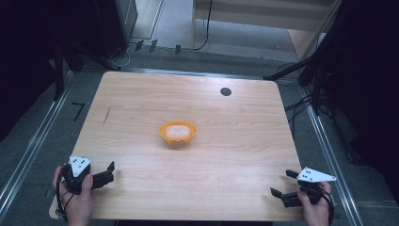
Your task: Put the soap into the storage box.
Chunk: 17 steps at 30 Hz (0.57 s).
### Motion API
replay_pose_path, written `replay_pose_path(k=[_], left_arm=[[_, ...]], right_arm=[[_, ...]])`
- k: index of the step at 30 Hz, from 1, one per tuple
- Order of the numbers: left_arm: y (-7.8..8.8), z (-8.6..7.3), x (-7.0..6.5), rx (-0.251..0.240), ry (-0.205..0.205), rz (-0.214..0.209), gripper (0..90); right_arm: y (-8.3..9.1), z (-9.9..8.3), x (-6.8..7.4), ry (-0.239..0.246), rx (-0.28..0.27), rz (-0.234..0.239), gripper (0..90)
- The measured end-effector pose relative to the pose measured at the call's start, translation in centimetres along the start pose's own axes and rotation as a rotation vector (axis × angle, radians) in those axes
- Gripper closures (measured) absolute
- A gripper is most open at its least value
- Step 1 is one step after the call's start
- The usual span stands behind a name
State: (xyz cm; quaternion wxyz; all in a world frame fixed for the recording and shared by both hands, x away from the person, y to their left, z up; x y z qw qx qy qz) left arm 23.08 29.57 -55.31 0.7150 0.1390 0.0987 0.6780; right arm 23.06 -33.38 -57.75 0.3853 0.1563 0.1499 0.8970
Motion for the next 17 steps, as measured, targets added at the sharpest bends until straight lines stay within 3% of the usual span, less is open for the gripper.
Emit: replay_pose_path(k=[10,17], left_arm=[[0.0,0.0,-0.1,0.001,-0.004,-0.011,0.0],[-0.1,-0.1,-0.2,0.016,-0.018,-0.008,0.0]], right_arm=[[1.5,-0.7,-0.7,-0.056,-0.098,-0.023,0.0],[1.8,-0.7,-0.9,-0.067,-0.119,-0.031,0.0]])
Point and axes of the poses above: each handheld gripper's, and its own axes: y roughly backward along the jaws, z roughly out of its top, x roughly to its left, the point moved 5 cm from there along -y, roughly forward along the jaws, and after that the axes turned 15 degrees about -x, right-handed, at the moved point
